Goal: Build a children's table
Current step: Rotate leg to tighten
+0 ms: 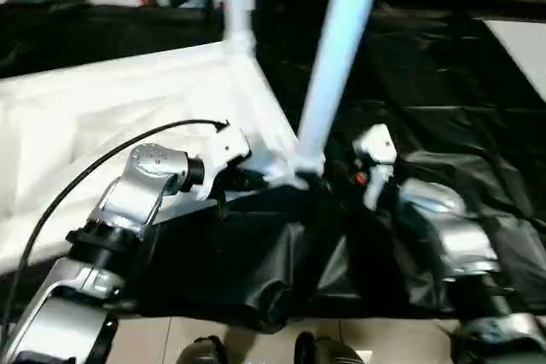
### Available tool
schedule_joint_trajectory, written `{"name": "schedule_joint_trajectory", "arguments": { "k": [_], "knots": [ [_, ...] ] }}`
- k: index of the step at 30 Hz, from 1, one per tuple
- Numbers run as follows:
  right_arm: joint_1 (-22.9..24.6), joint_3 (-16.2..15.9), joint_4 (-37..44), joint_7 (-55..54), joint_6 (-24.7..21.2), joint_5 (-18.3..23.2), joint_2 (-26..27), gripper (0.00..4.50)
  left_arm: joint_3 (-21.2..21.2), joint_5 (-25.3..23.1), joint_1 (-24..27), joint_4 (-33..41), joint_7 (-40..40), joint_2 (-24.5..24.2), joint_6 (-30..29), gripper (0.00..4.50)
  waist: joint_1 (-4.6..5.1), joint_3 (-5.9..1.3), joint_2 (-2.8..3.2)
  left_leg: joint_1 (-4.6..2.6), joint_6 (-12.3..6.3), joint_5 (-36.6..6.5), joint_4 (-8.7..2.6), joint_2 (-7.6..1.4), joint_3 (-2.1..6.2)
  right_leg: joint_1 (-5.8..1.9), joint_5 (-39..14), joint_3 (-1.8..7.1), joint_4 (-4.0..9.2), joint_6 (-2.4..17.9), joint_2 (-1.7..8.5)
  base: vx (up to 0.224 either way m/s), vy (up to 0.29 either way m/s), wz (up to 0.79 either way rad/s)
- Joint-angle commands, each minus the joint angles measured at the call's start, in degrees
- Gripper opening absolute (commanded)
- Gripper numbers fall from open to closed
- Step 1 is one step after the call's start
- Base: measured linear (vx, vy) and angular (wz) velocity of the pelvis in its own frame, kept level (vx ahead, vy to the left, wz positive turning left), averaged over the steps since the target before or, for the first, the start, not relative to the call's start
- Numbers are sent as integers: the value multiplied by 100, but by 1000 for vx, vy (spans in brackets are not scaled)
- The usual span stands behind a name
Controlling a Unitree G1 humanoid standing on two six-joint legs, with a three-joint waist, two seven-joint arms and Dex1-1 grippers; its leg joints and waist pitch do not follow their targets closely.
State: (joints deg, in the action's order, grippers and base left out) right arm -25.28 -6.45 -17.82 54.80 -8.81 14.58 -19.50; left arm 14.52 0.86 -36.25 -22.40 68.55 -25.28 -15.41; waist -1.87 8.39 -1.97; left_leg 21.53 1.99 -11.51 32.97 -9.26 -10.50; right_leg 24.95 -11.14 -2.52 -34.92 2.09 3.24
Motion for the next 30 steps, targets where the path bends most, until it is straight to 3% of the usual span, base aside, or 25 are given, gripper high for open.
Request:
{"name": "schedule_joint_trajectory", "arguments": {
  "k": [1,6,13,14,17,25,30],
  "knots": [
    [18,-191,122,350,-21,75,-91,389,250,228,220,101,389,39,-32,0,10,-336,-8,-65,-1143,136,-298,-416,111,-411,389,323,283,1815,543,0,0,0],
    [-197,-475,-232,767,378,-215,-209,389,219,305,247,188,556,-56,-11,0,16,-313,-11,-94,-838,-187,-325,-417,90,-390,-281,345,348,1707,543,0,0,0],
    [-349,-550,-503,854,606,-314,-119,389,214,261,222,137,575,-87,37,0,4,-356,-9,-101,-934,155,-287,-422,38,-398,340,344,256,1769,524,0,0,0],
    [-368,-554,-552,878,631,-315,-108,362,214,256,222,136,575,-89,39,0,12,-355,-18,-93,-950,128,-284,-414,34,-400,314,341,260,1792,525,0,0,0],
    [-416,-539,-659,916,682,-325,-81,355,211,241,208,109,564,-92,49,0,-8,-362,-21,-100,-944,127,-279,-420,27,-405,285,347,258,1783,527,0,0,0],
    [-484,-487,-862,1000,802,-299,-53,283,202,240,223,96,566,-116,53,0,-10,-391,-16,-99,-962,146,-261,-423,28,-408,326,339,234,1818,522,0,0,0],
    [-474,-491,-935,1054,885,-305,-24,273,213,240,240,114,597,-133,30,0,-11,-416,-16,-92,-977,202,-243,-417,27,-419,419,339,213,1845,518,0,0,0]
  ]
}}
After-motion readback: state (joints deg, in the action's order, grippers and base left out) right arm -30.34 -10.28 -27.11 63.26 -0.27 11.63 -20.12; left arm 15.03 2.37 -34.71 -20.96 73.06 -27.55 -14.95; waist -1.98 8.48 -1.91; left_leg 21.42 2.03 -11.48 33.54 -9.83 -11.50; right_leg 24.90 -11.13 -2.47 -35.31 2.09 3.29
